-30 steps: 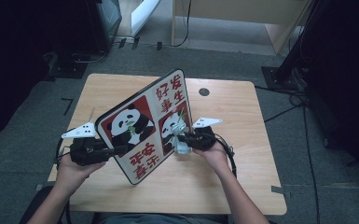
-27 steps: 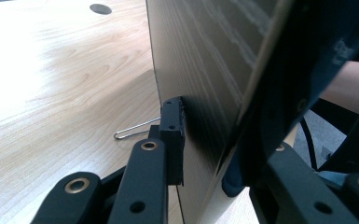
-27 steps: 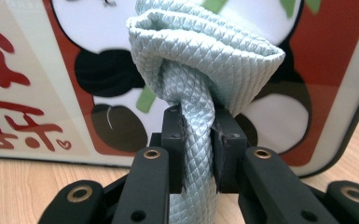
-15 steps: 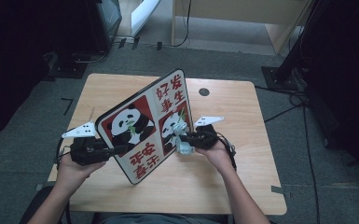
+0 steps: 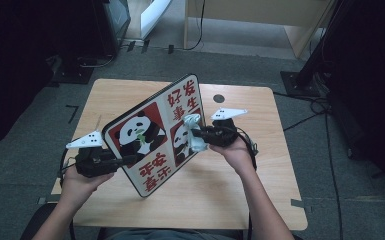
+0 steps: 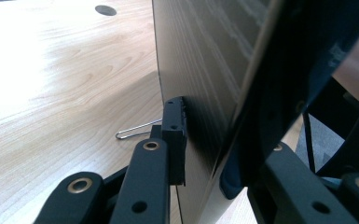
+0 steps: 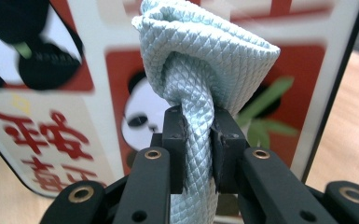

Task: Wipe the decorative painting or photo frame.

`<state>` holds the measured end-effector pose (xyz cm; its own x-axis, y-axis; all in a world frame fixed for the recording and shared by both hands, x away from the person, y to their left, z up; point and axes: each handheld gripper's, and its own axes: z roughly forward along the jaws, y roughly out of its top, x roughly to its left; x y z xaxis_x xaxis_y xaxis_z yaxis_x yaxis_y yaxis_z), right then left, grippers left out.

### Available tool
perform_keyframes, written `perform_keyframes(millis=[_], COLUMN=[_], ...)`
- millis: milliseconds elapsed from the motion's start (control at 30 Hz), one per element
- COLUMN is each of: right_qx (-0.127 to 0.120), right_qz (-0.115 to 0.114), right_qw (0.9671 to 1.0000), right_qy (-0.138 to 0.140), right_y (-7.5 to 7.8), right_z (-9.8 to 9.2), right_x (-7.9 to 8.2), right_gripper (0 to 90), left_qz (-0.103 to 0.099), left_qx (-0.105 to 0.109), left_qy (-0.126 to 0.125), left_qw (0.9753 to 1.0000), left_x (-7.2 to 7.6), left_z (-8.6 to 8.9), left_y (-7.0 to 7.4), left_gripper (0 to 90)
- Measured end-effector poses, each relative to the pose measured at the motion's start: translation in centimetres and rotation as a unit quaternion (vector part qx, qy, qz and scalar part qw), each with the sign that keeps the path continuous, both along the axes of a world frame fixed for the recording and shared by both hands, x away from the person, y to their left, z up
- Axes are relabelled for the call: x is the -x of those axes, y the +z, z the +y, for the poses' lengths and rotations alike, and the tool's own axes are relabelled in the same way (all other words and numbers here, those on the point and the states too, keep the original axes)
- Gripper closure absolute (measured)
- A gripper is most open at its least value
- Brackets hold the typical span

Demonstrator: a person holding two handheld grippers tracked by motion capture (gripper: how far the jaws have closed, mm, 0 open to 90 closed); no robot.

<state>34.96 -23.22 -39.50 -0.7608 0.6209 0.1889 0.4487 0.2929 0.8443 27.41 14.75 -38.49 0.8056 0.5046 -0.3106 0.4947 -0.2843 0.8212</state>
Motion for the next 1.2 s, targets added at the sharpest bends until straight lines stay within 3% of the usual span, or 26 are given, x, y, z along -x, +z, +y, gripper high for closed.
perform_keyframes(millis=[333,533,767,967,1200], right_qx=[-0.015,-0.01,-0.023,-0.041,-0.03], right_qz=[-0.035,-0.056,-0.075,-0.089,-0.082], right_qw=[0.9991,0.9974,0.9957,0.9938,0.9946], right_qy=[0.019,0.044,0.05,0.052,0.056], right_y=[4.8,6.6,8.5,9.2,8.2], right_z=[1.3,2.8,3.5,4.3,5.2], right_x=[0.0,-0.5,-0.7,-0.9,-1.4], right_gripper=[78.2,78.2,78.2,78.1,78.1], left_qz=[-0.004,-0.001,-0.001,-0.004,-0.005], left_qx=[-0.005,-0.001,0.001,-0.001,-0.001], left_qy=[0.003,0.009,0.009,0.009,0.005], left_qw=[1.0,1.0,1.0,0.9999,1.0], left_x=[0.1,0.2,0.3,0.3,0.3], left_z=[-0.1,-0.1,-0.1,-0.1,-0.1], left_y=[0.1,0.0,-0.1,0.0,0.0], left_gripper=[75.5,75.8,75.8,75.8,75.6])
